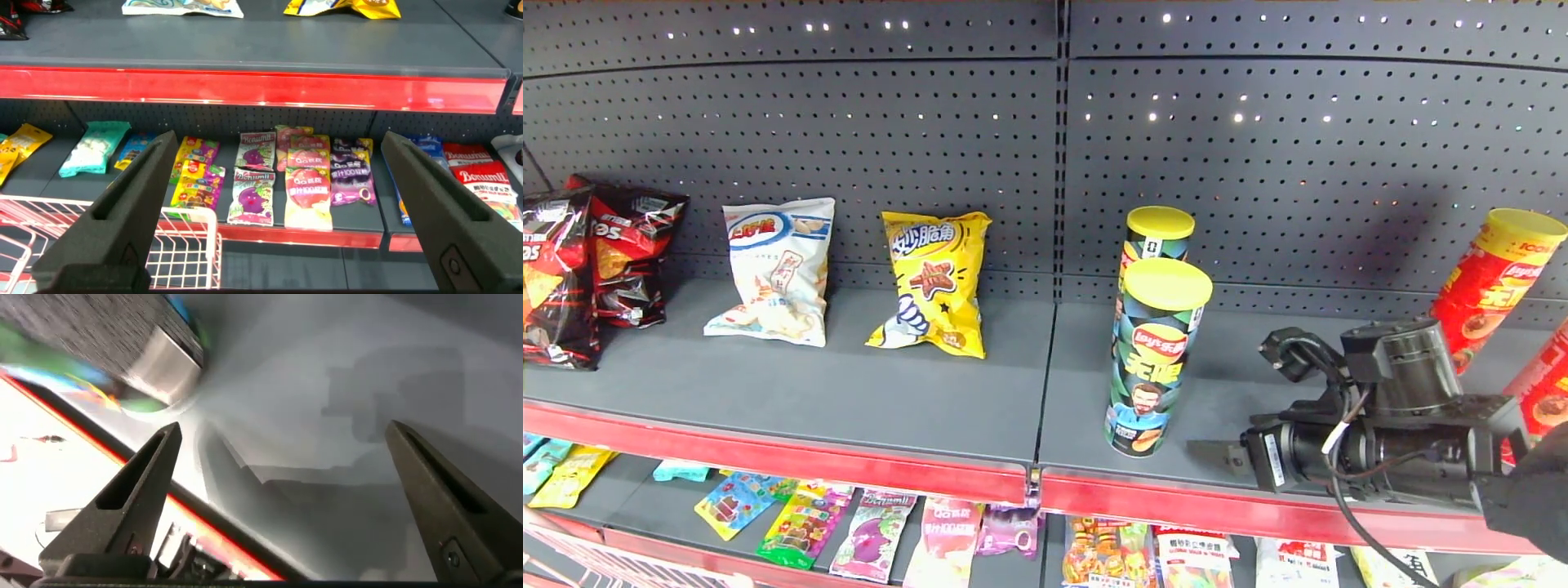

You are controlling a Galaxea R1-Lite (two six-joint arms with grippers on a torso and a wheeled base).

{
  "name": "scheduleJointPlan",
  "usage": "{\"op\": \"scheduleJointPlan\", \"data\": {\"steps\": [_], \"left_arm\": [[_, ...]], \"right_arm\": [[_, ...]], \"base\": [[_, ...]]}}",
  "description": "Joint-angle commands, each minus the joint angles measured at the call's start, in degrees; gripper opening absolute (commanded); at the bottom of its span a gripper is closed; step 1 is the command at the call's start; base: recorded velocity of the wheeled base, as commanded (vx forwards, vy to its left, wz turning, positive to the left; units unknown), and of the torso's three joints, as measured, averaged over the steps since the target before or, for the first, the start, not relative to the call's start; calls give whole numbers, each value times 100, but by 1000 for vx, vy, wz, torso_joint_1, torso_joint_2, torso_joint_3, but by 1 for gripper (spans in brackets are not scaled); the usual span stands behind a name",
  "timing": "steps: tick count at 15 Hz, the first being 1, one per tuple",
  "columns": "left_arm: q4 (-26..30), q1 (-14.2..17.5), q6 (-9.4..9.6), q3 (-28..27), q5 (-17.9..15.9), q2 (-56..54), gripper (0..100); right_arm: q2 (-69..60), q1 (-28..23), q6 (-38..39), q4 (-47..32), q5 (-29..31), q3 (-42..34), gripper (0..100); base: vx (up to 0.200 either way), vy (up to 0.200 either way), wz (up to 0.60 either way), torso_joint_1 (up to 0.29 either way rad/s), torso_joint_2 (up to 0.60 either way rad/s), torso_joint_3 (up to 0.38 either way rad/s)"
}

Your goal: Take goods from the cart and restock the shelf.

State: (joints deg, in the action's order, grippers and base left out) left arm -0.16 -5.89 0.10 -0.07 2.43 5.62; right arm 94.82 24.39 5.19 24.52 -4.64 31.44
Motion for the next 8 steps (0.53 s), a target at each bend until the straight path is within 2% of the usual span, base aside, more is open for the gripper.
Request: {"op": "scheduleJointPlan", "data": {"steps": [1,5,8], "left_arm": [[-2,0,-1,-1,4,9,100],[-2,0,-1,-1,4,9,100],[-2,0,-1,-1,4,9,100]], "right_arm": [[-649,-93,-10,53,16,-200,100],[-1686,-101,-97,36,104,-340,100],[-2363,-49,-387,27,385,-217,100]], "base": [[0,0,0,0,0,0],[0,0,0,0,0,0],[0,0,0,0,0,0]]}}
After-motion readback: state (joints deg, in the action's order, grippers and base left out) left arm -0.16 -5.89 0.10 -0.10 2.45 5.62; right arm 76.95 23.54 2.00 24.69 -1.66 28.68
